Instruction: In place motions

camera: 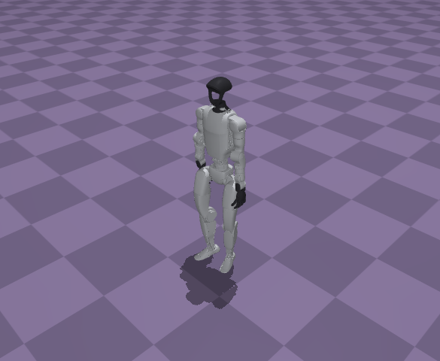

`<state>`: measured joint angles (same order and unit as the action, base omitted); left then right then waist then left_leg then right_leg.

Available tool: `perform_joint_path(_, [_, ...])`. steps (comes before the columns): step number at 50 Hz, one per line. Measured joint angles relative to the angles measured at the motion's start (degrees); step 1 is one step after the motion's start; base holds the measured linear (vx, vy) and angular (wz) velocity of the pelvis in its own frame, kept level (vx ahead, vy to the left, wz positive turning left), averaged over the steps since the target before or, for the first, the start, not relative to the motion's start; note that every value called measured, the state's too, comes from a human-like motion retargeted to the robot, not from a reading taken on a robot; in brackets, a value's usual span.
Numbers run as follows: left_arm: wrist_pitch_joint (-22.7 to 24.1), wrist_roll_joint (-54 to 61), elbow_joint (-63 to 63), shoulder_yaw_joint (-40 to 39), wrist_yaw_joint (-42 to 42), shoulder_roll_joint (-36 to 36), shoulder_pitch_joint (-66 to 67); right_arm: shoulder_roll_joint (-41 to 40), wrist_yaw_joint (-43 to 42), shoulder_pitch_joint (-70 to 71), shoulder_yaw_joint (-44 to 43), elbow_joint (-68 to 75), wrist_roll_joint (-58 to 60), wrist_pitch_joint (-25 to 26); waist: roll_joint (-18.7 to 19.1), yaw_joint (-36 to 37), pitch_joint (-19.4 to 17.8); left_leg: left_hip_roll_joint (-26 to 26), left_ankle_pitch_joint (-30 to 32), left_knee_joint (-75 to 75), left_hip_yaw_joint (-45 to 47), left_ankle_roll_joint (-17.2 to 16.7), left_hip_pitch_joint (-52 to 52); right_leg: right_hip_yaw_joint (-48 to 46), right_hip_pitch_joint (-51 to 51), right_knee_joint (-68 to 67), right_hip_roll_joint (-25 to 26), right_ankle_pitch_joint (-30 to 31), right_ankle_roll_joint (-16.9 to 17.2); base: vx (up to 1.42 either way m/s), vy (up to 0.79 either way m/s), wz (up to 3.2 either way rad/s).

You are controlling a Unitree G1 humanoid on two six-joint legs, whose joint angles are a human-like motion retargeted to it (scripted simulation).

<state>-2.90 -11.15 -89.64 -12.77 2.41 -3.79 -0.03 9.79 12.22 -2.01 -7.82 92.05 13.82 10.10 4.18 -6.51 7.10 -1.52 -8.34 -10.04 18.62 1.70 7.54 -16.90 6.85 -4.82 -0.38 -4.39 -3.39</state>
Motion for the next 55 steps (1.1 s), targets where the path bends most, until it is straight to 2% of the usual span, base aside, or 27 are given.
perform_joint_path(6, [0.0,-1.9,0.2,0.1,1.3,0.0,0.3,-1.6,3.7,1.4,2.7,-7.5,0.5,-1.2,2.3,-0.6,-0.2,-0.7,1.4,-0.3,-6.1,-1.2,3.0,-3.2,1.3,-5.5,0.4,-1.9,-0.7,-0.02,0.09,1.05])
perform_joint_path(10, [-0.1,-2.2,0.4,0.0,1.1,-0.7,-0.4,-1.6,4.6,2.0,3.7,-8.9,2.3,-1.5,3.2,-2.4,-1.1,-0.2,3.5,-0.3,-12.6,-2.0,4.6,9.9,3.0,-8.9,3.4,-0.4,-1.4,-0.05,0.04,2.16])
perform_joint_path(13, [-0.1,-1.3,1.1,-0.2,1.1,-1.1,-0.9,-1.0,4.5,2.1,3.7,-8.7,3.5,-1.3,3.5,-3.5,-1.6,0.9,5.5,-0.2,-17.2,-2.7,5.9,21.1,3.4,-9.6,5.9,0.2,0.4,-0.05,0.02,2.47])
perform_joint_path(15, [0.0,-0.7,2.2,-0.1,1.6,-1.5,-1.3,-0.6,4.4,2.2,3.8,-8.5,3.3,-1.1,3.5,-3.6,-2.8,1.6,7.4,0.0,-19.9,-3.6,6.5,22.7,2.7,-9.2,5.9,-0.3,1.4,-0.08,0.02,2.41])
perform_joint_path(18, [0.4,-0.1,5.6,-0.4,2.6,-1.9,-1.9,0.1,4.6,2.7,3.9,-7.6,1.8,-0.6,2.3,-2.1,-5.0,4.0,8.8,0.5,-23.2,-4.4,7.0,15.6,0.4,-6.2,3.6,-1.8,-0.4,-0.19,0.03,2.11])
perform_joint_path(21, [1.4,2.1,9.6,-1.5,3.0,-1.5,-1.7,1.0,5.3,3.3,4.2,-6.6,1.2,-0.2,0.1,4.6,-7.2,6.5,8.6,1.1,-23.8,-4.0,7.8,12.3,-1.5,-3.6,2.0,-1.4,-0.8,-0.26,0.04,1.08])
perform_joint_path(25, [2.8,5.9,10.6,-3.1,1.7,-0.7,-1.6,2.0,5.8,4.2,4.9,-6.3,3.0,0.5,-1.1,11.3,-8.7,5.9,4.5,3.6,-18.7,-3.4,9.3,6.9,-1.4,-2.0,-0.3,-1.0,-0.6,-0.35,0.07,1.34])
perform_joint_path(28, [1.9,6.5,8.6,-3.6,1.3,-1.2,-0.6,2.2,3.9,4.5,5.5,-6.7,5.4,1.5,-1.1,10.4,-8.5,2.4,-0.9,5.5,-3.8,-3.7,10.3,-3.3,-2.6,-0.3,-2.4,-1.7,-0.3,-0.29,0.04,2.95])
perform_joint_path(30, [0.8,5.8,7.2,-3.4,1.0,-1.9,-0.1,2.2,3.6,4.0,6.0,-7.2,5.5,1.2,-0.4,8.0,-7.9,-0.6,-2.4,5.6,7.7,-6.3,10.2,-11.4,-3.9,0.3,-3.2,-2.7,0.4,-0.22,0.13,3.58])
perform_joint_path(33, [-0.1,5.3,5.9,-4.5,-0.3,-1.8,0.1,2.4,4.7,2.8,5.7,-7.5,4.8,0.4,0.1,5.7,-6.9,-5.3,-2.4,3.7,29.1,-9.7,6.9,-23.7,-6.2,1.5,-4.3,-3.8,1.8,-0.21,0.11,3.68])
perform_joint_path(35, [-0.2,6.1,5.4,-5.7,-0.5,-1.4,0.0,2.3,5.5,1.8,4.8,-7.1,4.6,0.3,-0.5,5.6,-6.1,-6.4,-1.6,2.1,38.3,-9.7,4.2,-31.1,-8.1,2.4,-5.1,-4.4,2.9,-0.18,0.21,3.40])
perform_joint_path(36, [-0.2,6.4,5.2,-6.1,-0.3,-1.4,-0.1,2.2,5.5,1.3,4.4,-6.6,4.4,0.4,-1.1,5.5,-5.6,-6.6,-1.2,1.2,39.8,-9.2,3.3,-34.8,-9.1,2.8,-5.4,-4.7,3.6,-0.11,0.14,3.41])
perform_joint_path(43, [0.1,6.3,4.4,-6.4,-0.6,-2.3,-0.4,0.9,5.0,-1.8,2.5,-2.5,4.1,0.9,-6.4,5.6,-1.5,-6.7,-0.6,-4.0,43.4,-5.9,-2.3,-51.6,-12.8,2.4,-8.6,-5.5,7.9,0.00,0.18,3.19])
perform_joint_path(47, [0.0,7.3,2.9,-6.9,-1.3,-1.4,-0.4,0.7,5.1,-3.6,1.0,-2.6,6.2,0.6,-7.6,5.7,1.1,-4.8,1.0,-3.2,44.0,-4.6,-4.2,-58.8,-14.5,2.4,-8.6,-4.2,10.4,0.09,0.28,2.75])
perform_joint_path(48, [0.0,7.4,2.4,-6.9,-1.3,-1.1,-0.4,0.8,4.9,-4.0,0.6,-2.8,6.6,0.5,-7.4,5.8,1.6,-4.1,2.2,-2.4,43.1,-4.1,-4.5,-60.3,-15.0,2.5,-8.1,-3.8,11.0,0.14,0.29,2.33])
perform_joint_path(50, [0.1,7.2,1.4,-7.0,-1.2,-0.6,-0.3,1.3,4.5,-4.7,-0.2,-3.2,7.1,0.4,-6.0,6.4,2.2,-3.2,3.0,0.9,40.5,-7.8,-5.2,-62.3,-16.1,2.1,-6.1,-3.1,12.2,0.21,0.42,1.91])
perform_joint_path(52, [0.1,6.6,0.2,-7.2,-1.0,-0.1,0.2,2.1,4.2,-5.1,-0.7,-3.2,7.1,0.5,-5.2,6.9,3.0,-1.5,2.3,2.9,40.5,-6.6,-5.4,-64.2,-17.2,1.2,-5.7,-1.6,12.7,0.23,0.37,1.43])
perform_joint_path(53, [0.1,6.3,-0.7,-7.4,-0.9,0.1,0.4,2.6,4.1,-5.1,-1.0,-3.0,7.0,0.7,-4.4,7.5,3.6,-1.4,2.8,3.6,36.2,-6.4,-3.8,-65.5,-17.9,0.3,-5.5,0.0,12.7,0.27,0.38,1.20])
perform_joint_path(55, [-0.1,6.1,-2.3,-7.2,-1.5,0.4,0.9,3.0,3.9,-4.8,-1.6,-3.0,6.0,1.4,-2.2,9.0,3.8,-3.2,2.7,3.9,32.9,-6.0,-2.6,-66.1,-18.8,-3.2,-5.7,4.0,10.5,0.30,0.39,0.89])
